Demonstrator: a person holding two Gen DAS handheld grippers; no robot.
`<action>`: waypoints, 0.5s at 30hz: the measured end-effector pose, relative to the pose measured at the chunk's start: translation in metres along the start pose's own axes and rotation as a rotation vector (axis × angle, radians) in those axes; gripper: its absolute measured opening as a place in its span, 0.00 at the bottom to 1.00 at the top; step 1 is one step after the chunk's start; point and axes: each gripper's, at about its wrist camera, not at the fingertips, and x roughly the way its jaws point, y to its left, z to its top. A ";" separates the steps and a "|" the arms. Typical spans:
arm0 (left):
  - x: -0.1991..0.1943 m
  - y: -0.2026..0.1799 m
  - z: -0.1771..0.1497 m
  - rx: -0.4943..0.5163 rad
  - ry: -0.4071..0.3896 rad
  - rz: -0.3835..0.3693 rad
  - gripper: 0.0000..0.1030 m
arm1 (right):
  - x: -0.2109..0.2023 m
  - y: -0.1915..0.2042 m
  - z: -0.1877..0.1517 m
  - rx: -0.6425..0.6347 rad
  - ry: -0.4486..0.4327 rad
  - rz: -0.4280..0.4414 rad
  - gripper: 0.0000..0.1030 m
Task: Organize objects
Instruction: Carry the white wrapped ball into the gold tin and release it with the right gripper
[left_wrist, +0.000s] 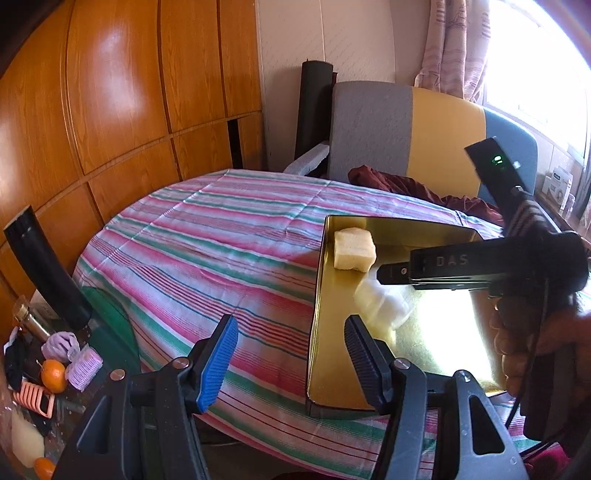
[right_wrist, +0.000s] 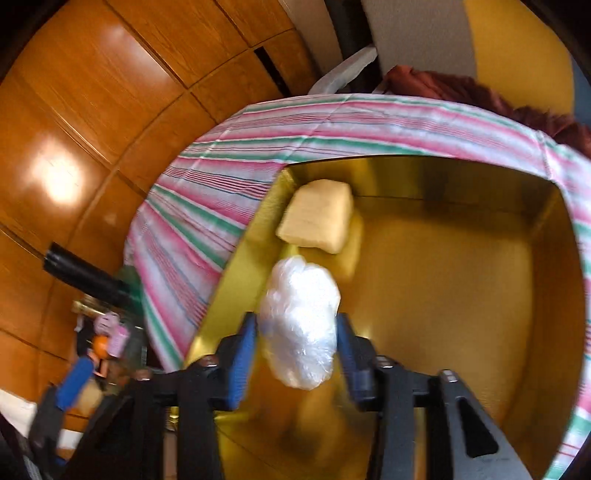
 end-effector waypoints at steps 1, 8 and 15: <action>0.001 0.001 0.000 -0.005 0.005 -0.003 0.59 | -0.001 0.002 -0.002 -0.011 -0.004 -0.010 0.52; 0.004 -0.002 -0.006 -0.018 0.034 -0.066 0.59 | -0.033 -0.009 -0.024 -0.054 -0.043 -0.109 0.61; 0.008 -0.012 -0.010 -0.022 0.082 -0.164 0.59 | -0.100 -0.063 -0.053 0.037 -0.133 -0.196 0.73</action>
